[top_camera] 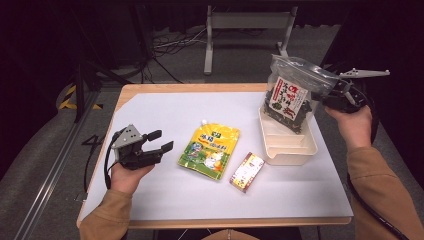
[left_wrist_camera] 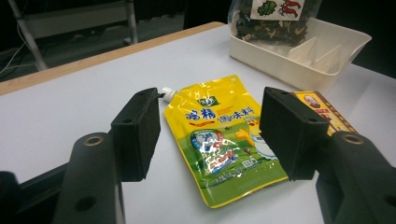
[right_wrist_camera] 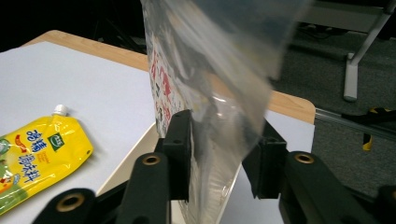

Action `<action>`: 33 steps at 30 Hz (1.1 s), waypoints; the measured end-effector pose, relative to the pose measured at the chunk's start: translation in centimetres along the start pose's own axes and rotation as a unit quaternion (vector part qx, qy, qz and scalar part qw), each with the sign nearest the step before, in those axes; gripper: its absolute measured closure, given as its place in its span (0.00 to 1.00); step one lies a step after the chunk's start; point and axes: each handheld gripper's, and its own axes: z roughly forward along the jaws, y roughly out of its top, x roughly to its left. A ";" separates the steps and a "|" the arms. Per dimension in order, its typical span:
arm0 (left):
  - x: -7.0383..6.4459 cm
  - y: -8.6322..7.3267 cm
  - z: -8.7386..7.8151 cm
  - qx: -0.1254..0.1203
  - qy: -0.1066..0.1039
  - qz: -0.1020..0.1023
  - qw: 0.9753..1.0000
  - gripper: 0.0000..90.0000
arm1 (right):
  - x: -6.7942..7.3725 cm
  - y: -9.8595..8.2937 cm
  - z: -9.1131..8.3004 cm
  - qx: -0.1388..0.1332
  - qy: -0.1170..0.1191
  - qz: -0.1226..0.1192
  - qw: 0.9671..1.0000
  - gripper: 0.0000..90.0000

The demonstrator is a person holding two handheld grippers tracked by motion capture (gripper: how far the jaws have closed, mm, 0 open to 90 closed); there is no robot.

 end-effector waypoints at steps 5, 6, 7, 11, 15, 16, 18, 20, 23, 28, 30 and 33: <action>0.0 0.0 0.1 0.011 0.008 -0.006 1.000 0.40 | -0.1 -0.3 -0.4 -0.010 -0.005 0.003 1.000 0.56; 0.1 0.0 0.2 0.013 0.009 -0.004 1.000 0.39 | -0.2 -0.4 -0.5 -0.014 -0.003 0.007 1.000 0.54; 0.1 0.0 0.2 0.014 0.012 -0.001 1.000 0.38 | -0.2 -0.5 -0.7 -0.016 -0.002 0.007 1.000 0.51; 0.1 0.0 0.4 0.024 0.016 -0.003 1.000 0.33 | 0.0 -0.8 -1.1 -0.020 0.002 0.004 1.000 0.46; 0.3 0.1 0.6 0.034 0.020 -0.010 0.999 0.30 | 0.2 -1.1 -1.8 -0.023 0.004 0.000 1.000 0.45; 0.3 0.1 0.6 0.034 0.021 -0.009 0.999 0.28 | 0.3 -1.2 -1.9 -0.024 0.004 -0.002 1.000 0.45; 0.4 0.1 0.7 0.037 0.018 -0.019 0.999 0.28 | 0.5 -1.3 -2.3 -0.022 0.002 -0.005 1.000 0.47; 0.5 0.1 0.8 0.043 0.021 -0.018 0.999 0.27 | 0.8 -1.3 -2.8 -0.009 0.003 -0.005 1.000 0.54; 0.5 0.1 0.9 0.050 0.020 -0.015 0.998 0.24 | 1.1 -1.4 -3.4 -0.007 0.004 -0.009 1.000 0.57; 0.4 0.1 1.2 0.068 0.020 -0.012 0.997 0.22 | 1.7 -1.5 -4.3 -0.010 0.015 -0.013 1.000 0.60; 0.5 0.1 1.3 0.075 0.020 -0.012 0.997 0.26 | 2.1 -1.5 -4.5 -0.008 0.019 -0.021 1.000 0.60; 0.3 0.1 1.7 0.096 0.024 -0.008 0.995 0.27 | 3.1 -1.3 -4.7 -0.006 0.027 -0.044 0.999 0.60</action>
